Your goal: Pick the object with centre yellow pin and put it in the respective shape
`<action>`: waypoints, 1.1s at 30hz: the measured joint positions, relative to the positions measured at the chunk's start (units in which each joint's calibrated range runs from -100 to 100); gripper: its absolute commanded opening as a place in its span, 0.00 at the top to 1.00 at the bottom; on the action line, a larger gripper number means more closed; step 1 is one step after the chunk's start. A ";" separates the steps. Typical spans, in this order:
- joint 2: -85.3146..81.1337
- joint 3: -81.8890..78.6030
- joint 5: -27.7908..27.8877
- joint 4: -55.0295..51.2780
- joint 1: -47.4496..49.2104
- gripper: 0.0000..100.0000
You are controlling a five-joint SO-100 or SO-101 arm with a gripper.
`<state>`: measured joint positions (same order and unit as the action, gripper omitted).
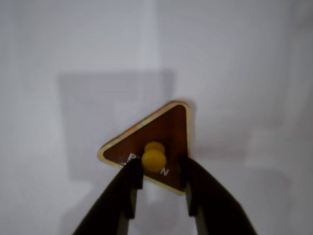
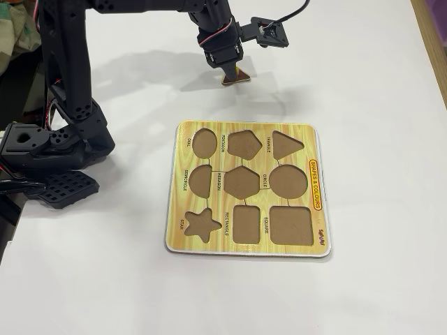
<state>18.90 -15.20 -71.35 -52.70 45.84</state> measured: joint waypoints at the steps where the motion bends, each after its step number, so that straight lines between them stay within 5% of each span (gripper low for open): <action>1: 0.00 0.00 0.05 0.00 0.00 0.91; 33: -0.77 -1.98 0.26 3.94 -0.28 0.98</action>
<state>18.13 -17.18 -71.09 -48.76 45.56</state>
